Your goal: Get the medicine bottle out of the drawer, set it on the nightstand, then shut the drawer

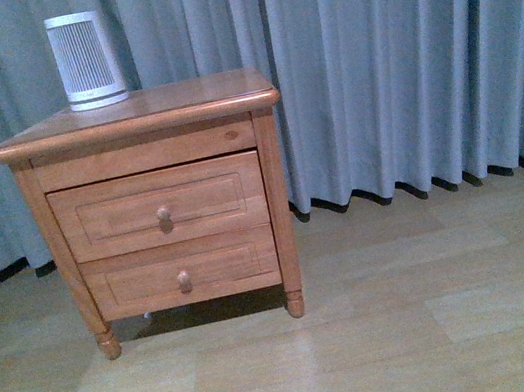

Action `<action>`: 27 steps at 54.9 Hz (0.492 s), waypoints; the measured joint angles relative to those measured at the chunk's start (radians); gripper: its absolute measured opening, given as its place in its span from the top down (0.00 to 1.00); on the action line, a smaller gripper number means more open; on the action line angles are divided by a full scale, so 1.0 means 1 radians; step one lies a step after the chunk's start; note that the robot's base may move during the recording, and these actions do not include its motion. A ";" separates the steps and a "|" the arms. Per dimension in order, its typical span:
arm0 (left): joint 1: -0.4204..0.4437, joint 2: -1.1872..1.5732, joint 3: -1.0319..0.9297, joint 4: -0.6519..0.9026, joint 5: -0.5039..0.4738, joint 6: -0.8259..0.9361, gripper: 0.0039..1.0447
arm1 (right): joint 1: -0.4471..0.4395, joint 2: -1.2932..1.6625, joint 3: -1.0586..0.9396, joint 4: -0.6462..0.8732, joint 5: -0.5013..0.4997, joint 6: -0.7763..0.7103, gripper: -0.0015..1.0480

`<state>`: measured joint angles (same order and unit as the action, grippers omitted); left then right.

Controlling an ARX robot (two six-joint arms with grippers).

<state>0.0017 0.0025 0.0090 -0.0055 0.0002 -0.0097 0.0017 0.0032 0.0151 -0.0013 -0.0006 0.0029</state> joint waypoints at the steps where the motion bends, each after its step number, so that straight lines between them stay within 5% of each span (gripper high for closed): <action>1: 0.000 0.000 0.000 0.000 0.000 0.000 0.06 | 0.000 0.000 0.000 0.000 0.000 0.000 0.07; 27: 0.000 -0.001 0.000 0.000 0.000 0.000 0.06 | 0.000 0.000 0.000 0.000 0.000 0.000 0.07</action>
<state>0.0017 0.0017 0.0090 -0.0055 -0.0002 -0.0097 0.0017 0.0036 0.0151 -0.0013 -0.0006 0.0029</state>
